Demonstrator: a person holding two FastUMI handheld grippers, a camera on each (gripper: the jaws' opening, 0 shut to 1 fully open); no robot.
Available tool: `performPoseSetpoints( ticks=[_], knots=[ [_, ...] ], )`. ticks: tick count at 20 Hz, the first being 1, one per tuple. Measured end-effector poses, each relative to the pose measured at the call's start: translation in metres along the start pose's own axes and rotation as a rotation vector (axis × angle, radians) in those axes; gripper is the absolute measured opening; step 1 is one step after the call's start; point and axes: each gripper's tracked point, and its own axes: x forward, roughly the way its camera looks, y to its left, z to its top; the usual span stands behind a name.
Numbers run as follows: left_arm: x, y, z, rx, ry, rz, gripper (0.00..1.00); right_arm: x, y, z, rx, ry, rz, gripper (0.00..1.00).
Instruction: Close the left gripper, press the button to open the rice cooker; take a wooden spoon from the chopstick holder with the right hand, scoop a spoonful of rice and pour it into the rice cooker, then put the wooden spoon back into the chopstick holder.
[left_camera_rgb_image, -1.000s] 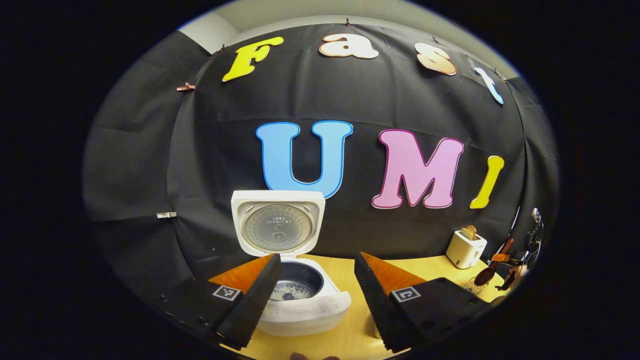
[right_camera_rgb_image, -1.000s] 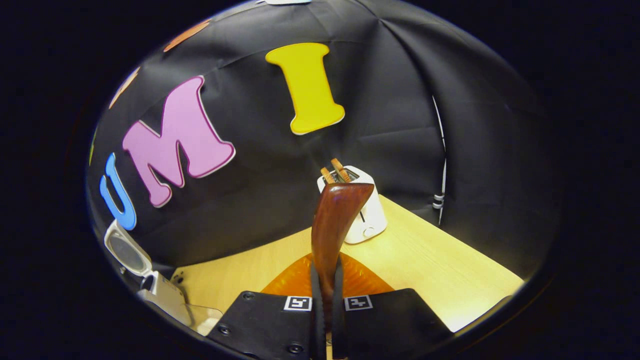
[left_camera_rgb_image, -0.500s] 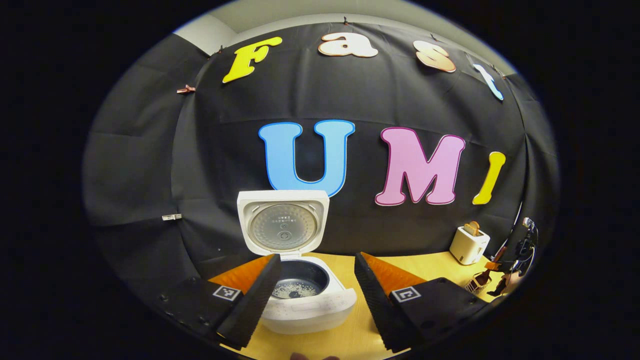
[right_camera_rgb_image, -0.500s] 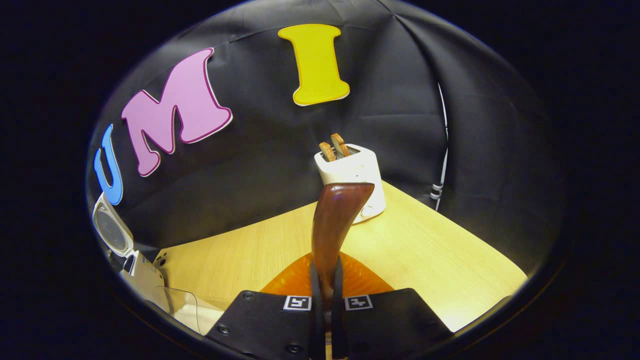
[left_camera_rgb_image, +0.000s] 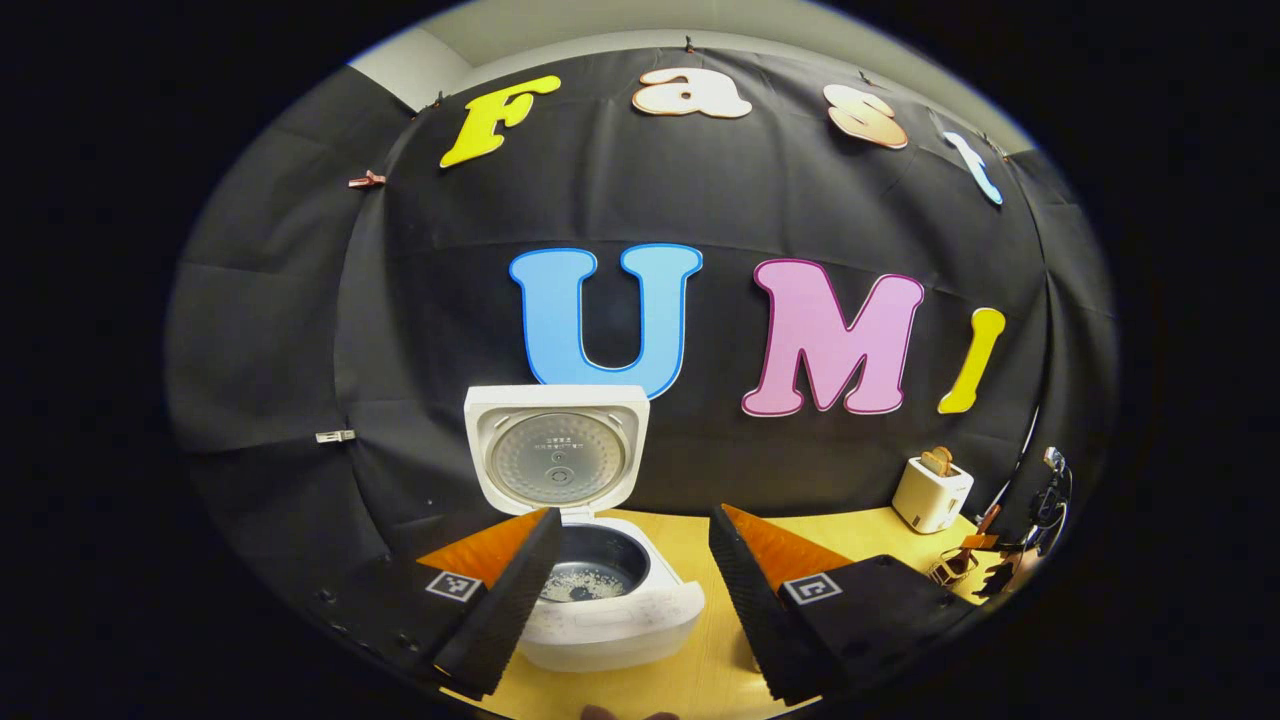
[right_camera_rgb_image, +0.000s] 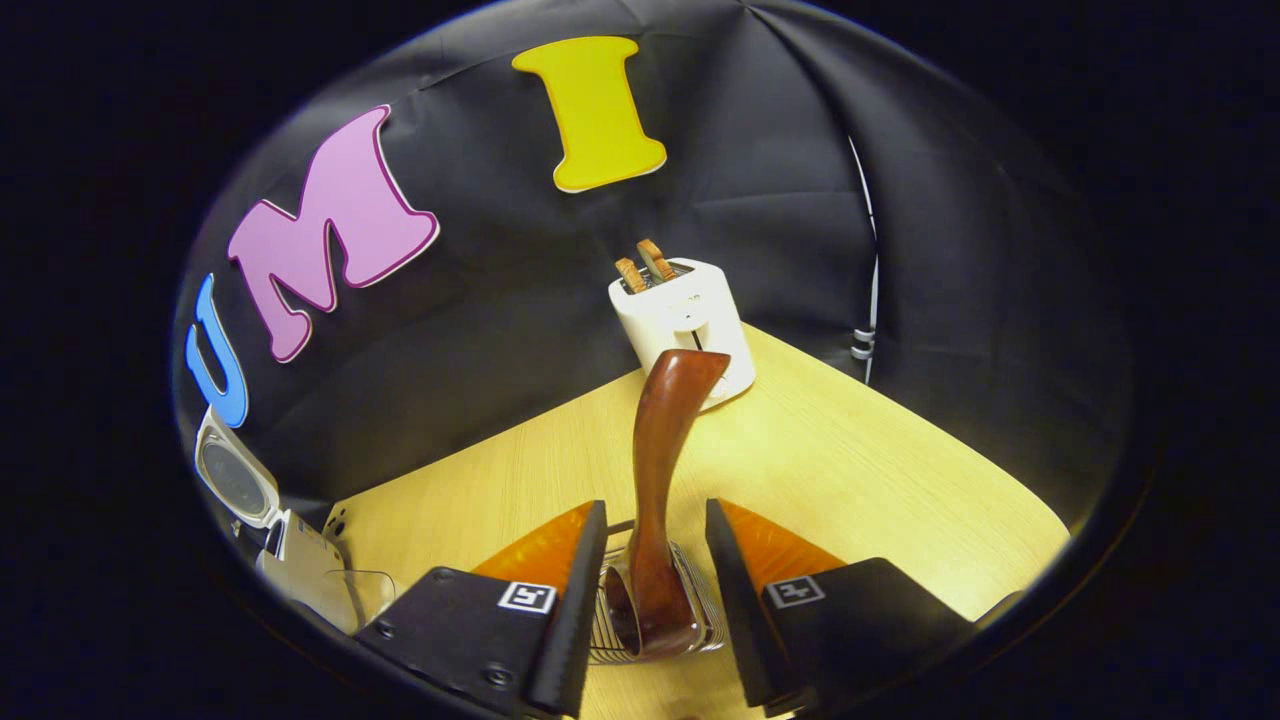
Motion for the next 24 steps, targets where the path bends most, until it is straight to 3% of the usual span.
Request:
performPoseSetpoints(
  ticks=[1,3,8,13,20,24],
  knots=[
    [0.001,-0.002,0.001,0.000,-0.003,-0.003,0.94,-0.006,-0.002,0.002,0.012,-0.002,-0.005,0.75],
    [0.003,-0.003,0.002,-0.003,-0.009,-0.011,0.94,-0.017,-0.005,0.004,0.026,-0.005,-0.010,0.84],
    [0.013,-0.009,0.009,-0.021,-0.023,-0.058,0.94,-0.058,-0.003,0.027,0.015,-0.057,0.011,0.84],
    [0.035,-0.002,0.027,-0.024,-0.053,-0.078,0.94,-0.120,0.029,0.070,-0.097,-0.163,0.075,0.84],
    [0.097,0.042,0.085,0.034,-0.127,-0.011,0.94,-0.195,0.100,0.112,-0.239,-0.262,0.214,0.83],
    [0.143,0.066,0.111,0.066,-0.153,0.034,0.94,-0.220,0.123,0.129,-0.294,-0.310,0.243,0.84]
  ],
)
